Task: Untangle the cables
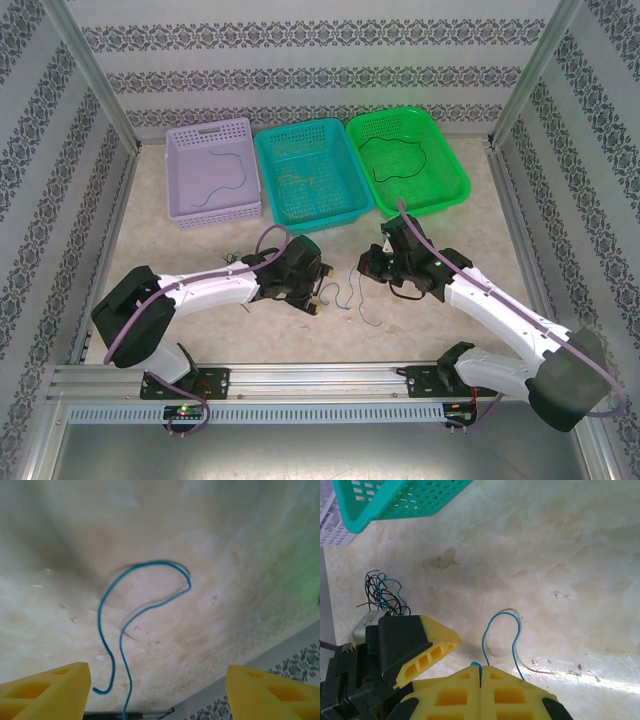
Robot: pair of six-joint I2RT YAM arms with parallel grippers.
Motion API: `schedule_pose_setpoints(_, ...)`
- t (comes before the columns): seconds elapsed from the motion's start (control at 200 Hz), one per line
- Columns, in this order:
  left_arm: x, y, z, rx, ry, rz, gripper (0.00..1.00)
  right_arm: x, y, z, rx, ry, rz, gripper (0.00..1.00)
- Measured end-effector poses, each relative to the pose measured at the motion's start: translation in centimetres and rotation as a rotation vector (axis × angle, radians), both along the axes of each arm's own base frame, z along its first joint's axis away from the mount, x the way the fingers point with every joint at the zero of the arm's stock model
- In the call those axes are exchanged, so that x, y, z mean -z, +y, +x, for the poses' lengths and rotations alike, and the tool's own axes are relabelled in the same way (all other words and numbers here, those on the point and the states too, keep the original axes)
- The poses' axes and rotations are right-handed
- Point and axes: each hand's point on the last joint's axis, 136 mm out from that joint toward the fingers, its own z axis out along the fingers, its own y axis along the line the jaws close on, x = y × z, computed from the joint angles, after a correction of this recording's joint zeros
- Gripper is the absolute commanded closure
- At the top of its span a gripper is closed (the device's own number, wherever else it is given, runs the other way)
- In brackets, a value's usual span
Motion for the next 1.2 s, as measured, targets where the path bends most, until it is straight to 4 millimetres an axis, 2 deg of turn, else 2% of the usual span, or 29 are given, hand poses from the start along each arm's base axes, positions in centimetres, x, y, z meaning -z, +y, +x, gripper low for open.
schedule_pose_setpoints(0.17,-0.1,-0.7,-0.7,0.016,0.005,-0.012,0.37,0.0,0.1,0.1,0.006,-0.006,-0.002,1.0)
schedule_pose_setpoints(0.295,-0.2,-0.1,-1.3,0.015,0.019,0.009,0.39,0.0,0.0,0.1,0.008,-0.007,-0.005,1.0)
schedule_pose_setpoints(0.385,-0.9,0.3,-1.6,0.013,0.02,0.008,0.45,0.0,0.0,0.1,0.008,-0.006,-0.006,1.0)
schedule_pose_setpoints(0.485,-1.2,0.2,-1.6,0.015,0.017,-0.001,0.46,0.1,0.0,0.1,0.008,-0.005,-0.007,1.0)
schedule_pose_setpoints(0.615,-0.8,-0.5,-1.8,0.033,0.03,-0.018,0.48,0.1,0.1,0.3,0.009,-0.008,-0.005,1.0)
schedule_pose_setpoints(0.734,0.0,-1.2,-2.2,0.056,0.044,-0.022,0.54,0.1,0.2,0.4,0.008,-0.012,-0.001,1.0)
schedule_pose_setpoints(0.964,-0.2,-1.9,-2.6,0.076,0.036,-0.042,0.66,0.0,0.2,0.5,0.009,-0.017,0.002,1.0)
schedule_pose_setpoints(1.199,1.0,-1.4,-2.9,0.073,0.043,-0.028,0.68,0.4,0.1,0.4,0.01,-0.01,-0.003,1.0)
